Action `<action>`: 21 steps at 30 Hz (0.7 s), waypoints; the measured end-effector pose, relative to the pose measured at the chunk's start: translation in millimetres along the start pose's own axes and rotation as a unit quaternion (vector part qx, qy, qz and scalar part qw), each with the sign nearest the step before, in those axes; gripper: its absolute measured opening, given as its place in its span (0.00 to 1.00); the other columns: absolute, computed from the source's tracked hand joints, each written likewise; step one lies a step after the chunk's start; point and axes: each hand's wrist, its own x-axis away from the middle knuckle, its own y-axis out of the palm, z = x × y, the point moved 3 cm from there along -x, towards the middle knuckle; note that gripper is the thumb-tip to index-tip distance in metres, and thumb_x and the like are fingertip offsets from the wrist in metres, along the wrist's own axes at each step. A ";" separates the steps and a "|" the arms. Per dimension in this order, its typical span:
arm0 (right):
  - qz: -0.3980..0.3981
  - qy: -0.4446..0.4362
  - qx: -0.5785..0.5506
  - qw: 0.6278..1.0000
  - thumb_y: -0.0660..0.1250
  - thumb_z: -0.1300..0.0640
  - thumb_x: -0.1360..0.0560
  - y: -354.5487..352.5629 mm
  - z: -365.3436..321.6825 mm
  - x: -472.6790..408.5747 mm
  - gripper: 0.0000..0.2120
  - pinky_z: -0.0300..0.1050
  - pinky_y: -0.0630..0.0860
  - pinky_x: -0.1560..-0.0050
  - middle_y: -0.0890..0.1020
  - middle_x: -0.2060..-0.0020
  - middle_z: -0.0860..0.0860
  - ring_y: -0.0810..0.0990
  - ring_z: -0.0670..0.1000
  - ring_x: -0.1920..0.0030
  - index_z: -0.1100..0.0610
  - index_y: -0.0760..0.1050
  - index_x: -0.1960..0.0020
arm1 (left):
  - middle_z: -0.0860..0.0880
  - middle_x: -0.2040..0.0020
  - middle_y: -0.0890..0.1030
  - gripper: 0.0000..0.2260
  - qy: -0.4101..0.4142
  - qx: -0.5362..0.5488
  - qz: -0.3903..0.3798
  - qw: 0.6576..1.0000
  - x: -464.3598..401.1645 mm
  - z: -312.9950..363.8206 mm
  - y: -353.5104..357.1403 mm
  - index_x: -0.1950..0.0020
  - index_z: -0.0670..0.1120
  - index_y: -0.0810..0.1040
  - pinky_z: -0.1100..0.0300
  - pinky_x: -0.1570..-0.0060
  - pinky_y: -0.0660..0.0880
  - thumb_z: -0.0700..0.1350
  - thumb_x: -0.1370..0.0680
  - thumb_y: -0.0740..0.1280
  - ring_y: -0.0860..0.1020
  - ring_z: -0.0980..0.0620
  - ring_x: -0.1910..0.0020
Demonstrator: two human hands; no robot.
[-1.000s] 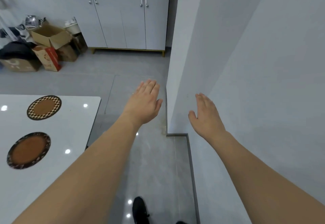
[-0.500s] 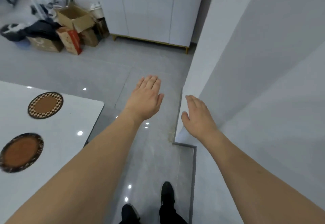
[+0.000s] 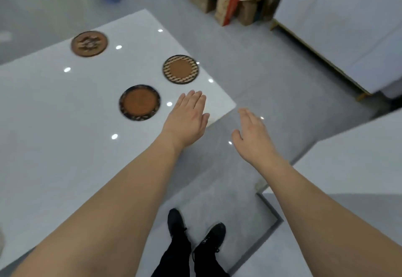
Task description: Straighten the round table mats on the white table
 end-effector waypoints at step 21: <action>-0.100 -0.168 0.001 0.981 0.56 0.55 0.21 191.7 -165.5 -204.4 0.25 0.52 0.58 0.26 0.64 0.27 0.58 0.61 0.55 0.27 0.61 0.59 0.26 | 0.40 0.25 0.64 0.23 -0.279 0.100 0.027 0.955 35.2 -279.5 65.1 0.25 0.37 0.62 0.47 0.25 0.53 0.48 0.17 0.55 0.59 0.42 0.24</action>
